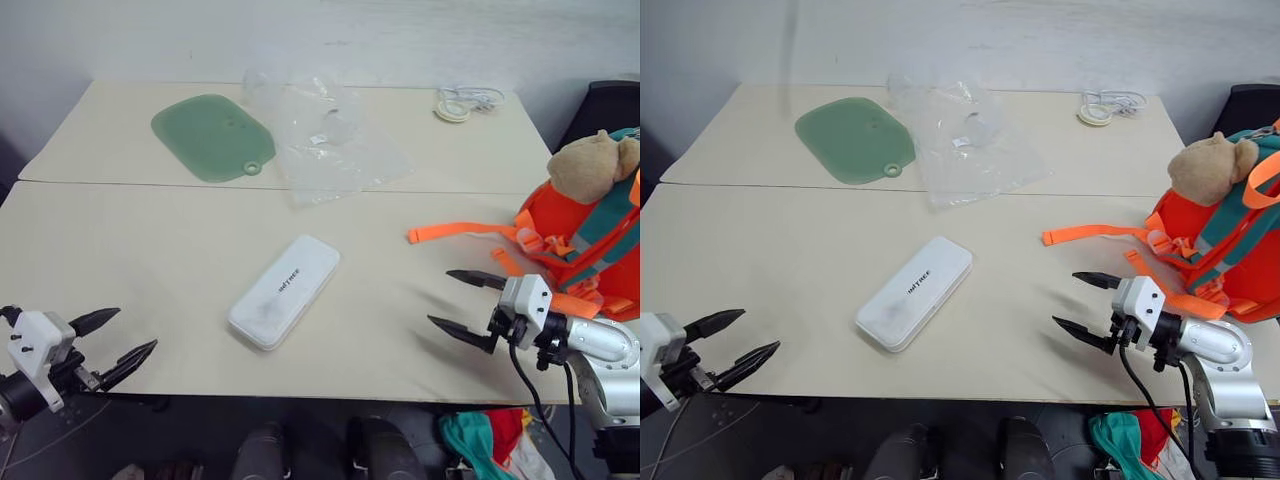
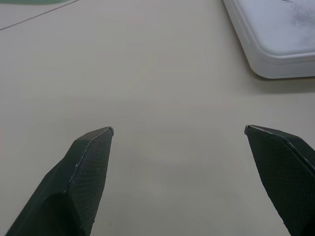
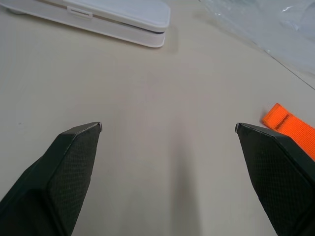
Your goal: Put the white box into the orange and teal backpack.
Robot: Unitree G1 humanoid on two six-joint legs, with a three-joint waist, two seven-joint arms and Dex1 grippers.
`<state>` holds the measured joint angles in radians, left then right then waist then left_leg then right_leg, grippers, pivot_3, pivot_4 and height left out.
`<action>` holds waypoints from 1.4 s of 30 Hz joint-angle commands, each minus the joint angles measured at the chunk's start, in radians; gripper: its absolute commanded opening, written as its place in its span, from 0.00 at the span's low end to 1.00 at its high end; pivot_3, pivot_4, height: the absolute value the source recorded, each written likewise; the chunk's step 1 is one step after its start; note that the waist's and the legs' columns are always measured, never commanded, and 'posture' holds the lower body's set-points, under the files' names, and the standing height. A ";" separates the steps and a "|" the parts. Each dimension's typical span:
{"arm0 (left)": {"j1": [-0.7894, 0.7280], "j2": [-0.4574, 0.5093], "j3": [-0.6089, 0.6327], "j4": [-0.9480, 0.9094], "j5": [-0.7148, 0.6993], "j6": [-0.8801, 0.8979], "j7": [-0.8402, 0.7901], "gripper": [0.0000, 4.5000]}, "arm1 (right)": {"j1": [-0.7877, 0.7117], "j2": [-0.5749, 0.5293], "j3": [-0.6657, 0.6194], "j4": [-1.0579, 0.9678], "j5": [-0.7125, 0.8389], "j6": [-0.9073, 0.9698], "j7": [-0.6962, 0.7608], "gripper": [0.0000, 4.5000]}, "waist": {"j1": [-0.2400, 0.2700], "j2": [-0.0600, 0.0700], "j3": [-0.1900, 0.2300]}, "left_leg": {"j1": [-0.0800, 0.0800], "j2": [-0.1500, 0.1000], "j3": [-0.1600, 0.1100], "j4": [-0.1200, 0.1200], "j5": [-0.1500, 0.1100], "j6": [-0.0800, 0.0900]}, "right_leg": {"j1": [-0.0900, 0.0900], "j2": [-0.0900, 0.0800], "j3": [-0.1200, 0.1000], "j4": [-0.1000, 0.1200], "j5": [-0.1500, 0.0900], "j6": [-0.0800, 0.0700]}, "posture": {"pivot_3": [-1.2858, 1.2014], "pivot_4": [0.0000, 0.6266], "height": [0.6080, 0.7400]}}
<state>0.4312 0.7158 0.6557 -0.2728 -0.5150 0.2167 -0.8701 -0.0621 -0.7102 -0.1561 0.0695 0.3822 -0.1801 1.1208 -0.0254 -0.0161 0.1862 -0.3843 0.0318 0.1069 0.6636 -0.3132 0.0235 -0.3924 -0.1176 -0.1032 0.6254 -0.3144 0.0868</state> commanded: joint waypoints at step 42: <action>-0.130 -0.149 -0.295 -0.143 0.061 0.144 0.219 0.00 | -0.603 0.526 0.267 0.648 -0.210 -0.065 -0.108 0.00 | -0.027 0.000 0.000 | -0.001 0.002 -0.001 0.001 0.002 -0.003 | -0.002 0.003 -0.001 0.010 -0.002 -0.003 | 0.52 0.24 1.00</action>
<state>0.3150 0.5621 0.3465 -0.4099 -0.4423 0.3695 -0.6461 -0.6859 -0.1705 0.1025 0.7557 0.1542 -0.2676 0.9518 -0.0527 -0.0163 0.1861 -0.3853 0.0338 0.1059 0.6648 -0.3116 0.0201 -0.3945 -0.1149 -0.1041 0.6350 -0.3162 0.0836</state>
